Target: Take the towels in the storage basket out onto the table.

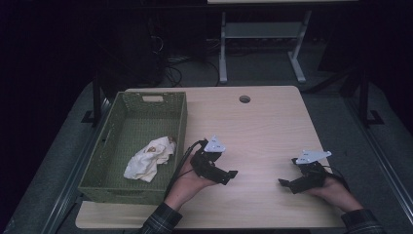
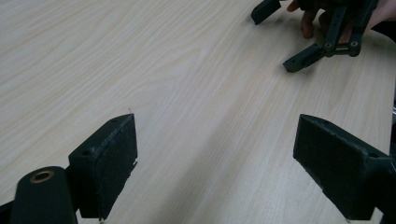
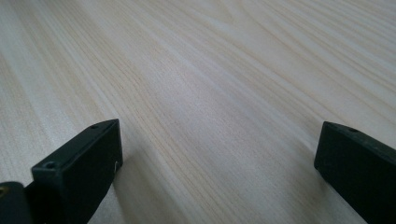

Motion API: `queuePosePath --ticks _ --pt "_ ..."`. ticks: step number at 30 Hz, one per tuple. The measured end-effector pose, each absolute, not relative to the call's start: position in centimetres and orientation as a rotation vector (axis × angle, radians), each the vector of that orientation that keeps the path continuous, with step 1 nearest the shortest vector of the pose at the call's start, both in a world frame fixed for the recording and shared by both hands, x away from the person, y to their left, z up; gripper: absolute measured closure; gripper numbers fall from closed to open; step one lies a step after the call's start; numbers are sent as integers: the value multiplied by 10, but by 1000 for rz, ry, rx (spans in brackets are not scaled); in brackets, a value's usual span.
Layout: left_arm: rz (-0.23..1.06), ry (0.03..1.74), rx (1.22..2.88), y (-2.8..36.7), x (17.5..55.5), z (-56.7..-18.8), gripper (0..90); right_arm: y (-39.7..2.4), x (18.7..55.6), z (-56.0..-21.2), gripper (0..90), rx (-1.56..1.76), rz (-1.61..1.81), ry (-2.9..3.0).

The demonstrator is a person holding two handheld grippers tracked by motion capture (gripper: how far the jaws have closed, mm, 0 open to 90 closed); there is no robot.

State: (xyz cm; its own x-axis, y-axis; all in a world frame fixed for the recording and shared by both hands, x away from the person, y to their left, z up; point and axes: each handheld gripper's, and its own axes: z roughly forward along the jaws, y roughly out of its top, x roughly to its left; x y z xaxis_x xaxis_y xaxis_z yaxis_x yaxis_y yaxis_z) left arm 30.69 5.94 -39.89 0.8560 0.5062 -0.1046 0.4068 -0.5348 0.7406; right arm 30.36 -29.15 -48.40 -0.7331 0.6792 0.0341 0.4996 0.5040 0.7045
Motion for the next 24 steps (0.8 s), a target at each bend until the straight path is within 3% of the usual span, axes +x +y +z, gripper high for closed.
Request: queuePosePath --ticks 24 --pt "154 617 2212 74 322 -359 130 -291 304 -484 4 1001 1052 2501"
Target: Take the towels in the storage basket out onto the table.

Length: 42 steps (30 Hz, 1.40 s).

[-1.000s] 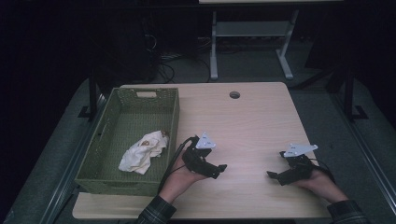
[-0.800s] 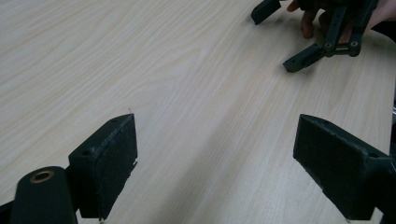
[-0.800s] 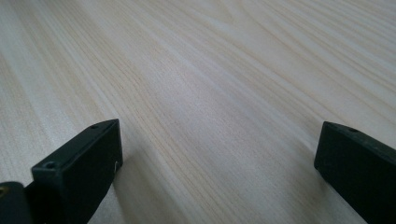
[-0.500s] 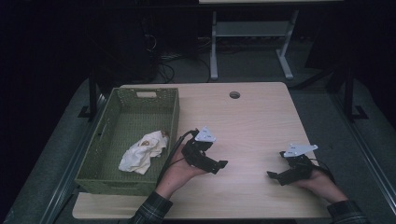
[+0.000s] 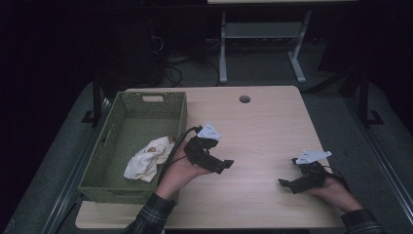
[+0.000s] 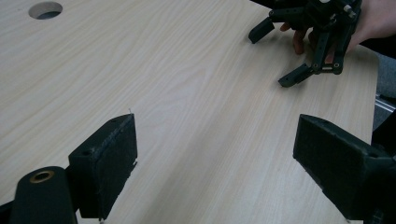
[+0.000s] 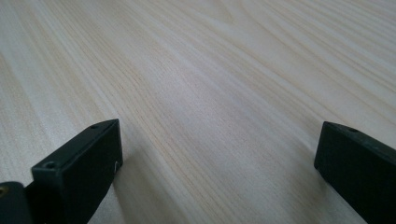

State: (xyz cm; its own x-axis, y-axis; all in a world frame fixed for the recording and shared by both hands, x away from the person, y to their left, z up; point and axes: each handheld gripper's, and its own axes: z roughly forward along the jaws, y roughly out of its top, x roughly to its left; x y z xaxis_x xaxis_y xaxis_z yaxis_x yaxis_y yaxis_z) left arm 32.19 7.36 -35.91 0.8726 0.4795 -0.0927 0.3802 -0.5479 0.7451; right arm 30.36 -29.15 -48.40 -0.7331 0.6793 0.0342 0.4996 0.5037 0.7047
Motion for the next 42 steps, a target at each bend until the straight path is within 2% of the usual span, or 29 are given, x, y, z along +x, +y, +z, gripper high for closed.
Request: queuePosePath --ticks 42 --pt "224 724 2190 155 332 -337 138 -291 304 -484 4 1002 1052 2501"
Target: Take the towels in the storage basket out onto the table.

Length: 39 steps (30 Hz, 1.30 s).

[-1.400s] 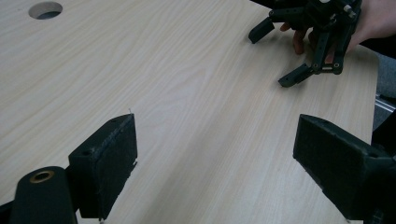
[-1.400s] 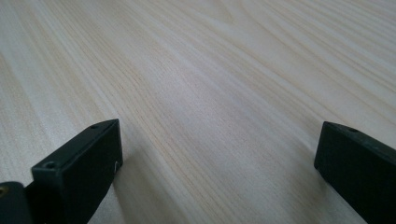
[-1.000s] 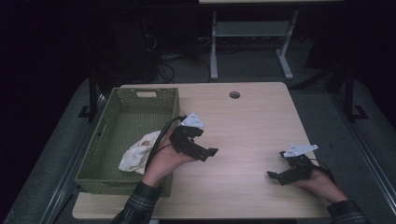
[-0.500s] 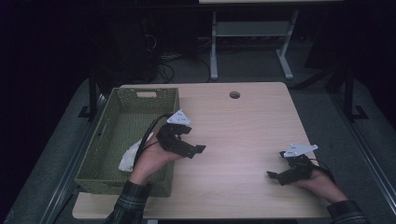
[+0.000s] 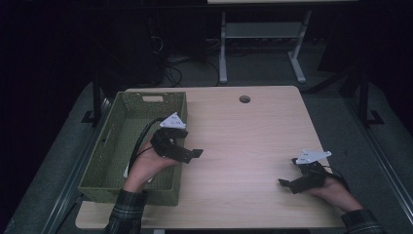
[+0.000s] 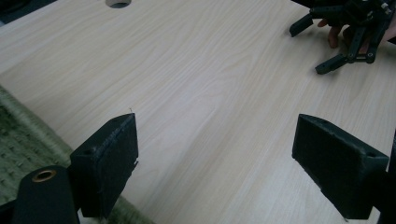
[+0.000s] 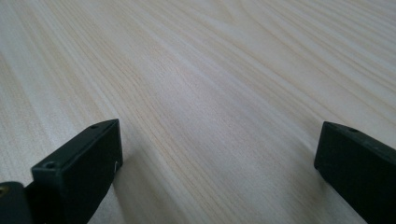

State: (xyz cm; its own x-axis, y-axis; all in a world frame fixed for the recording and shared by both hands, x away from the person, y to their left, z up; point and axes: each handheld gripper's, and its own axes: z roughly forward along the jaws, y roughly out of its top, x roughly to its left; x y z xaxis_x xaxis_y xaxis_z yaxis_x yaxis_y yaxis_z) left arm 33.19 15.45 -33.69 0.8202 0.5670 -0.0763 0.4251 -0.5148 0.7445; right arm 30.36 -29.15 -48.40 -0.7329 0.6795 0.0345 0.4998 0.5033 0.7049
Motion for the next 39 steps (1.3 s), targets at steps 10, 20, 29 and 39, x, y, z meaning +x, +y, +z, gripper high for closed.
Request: queuePosePath --ticks 10,20,29,39 --pt "276 802 2169 183 333 -335 140 -291 304 -484 4 1002 1052 2501" --pt "326 878 2153 207 333 -334 140 -291 304 -484 4 1002 1051 2502" --pt "368 925 2167 225 334 -338 140 -291 304 -484 4 1002 1052 2501" --pt "352 983 2172 235 337 -349 140 -292 304 -484 4 1000 1051 2501"
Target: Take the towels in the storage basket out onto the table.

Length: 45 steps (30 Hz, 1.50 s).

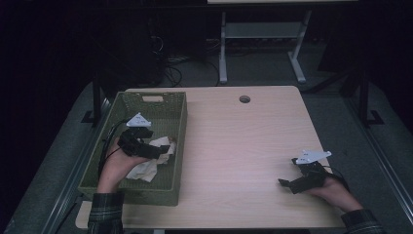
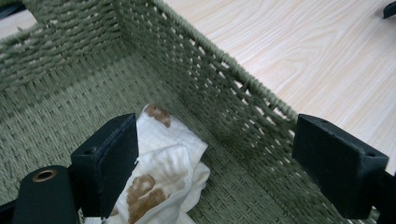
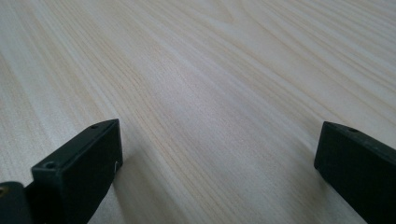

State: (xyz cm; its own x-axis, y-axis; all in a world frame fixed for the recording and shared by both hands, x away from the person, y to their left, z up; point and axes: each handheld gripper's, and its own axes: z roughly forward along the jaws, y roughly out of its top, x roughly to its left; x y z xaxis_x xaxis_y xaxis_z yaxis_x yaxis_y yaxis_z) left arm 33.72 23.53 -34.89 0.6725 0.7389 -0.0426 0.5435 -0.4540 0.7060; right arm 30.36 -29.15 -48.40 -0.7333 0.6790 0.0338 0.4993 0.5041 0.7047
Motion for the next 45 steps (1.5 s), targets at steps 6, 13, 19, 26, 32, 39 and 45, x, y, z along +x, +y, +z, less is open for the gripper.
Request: queuePosePath --ticks 6,13,19,26,32,39,45 --pt "344 1011 2193 240 341 -359 140 -292 304 -484 4 1000 1051 2501" --pt "347 1059 2197 246 345 -368 140 -292 304 -484 4 1001 1051 2501" --pt "328 1103 2199 255 351 -381 140 -292 304 -484 4 1001 1051 2501" --pt "360 1160 2231 259 359 -392 141 -292 304 -484 4 1000 1049 2504" --pt "360 1190 2259 259 365 -403 140 -292 304 -484 4 1000 1050 2503" --pt "302 1231 2264 259 369 -413 135 -292 304 -484 4 1000 1050 2503" --pt "266 1264 2333 254 372 -424 135 -292 304 -484 4 1000 1051 2501"
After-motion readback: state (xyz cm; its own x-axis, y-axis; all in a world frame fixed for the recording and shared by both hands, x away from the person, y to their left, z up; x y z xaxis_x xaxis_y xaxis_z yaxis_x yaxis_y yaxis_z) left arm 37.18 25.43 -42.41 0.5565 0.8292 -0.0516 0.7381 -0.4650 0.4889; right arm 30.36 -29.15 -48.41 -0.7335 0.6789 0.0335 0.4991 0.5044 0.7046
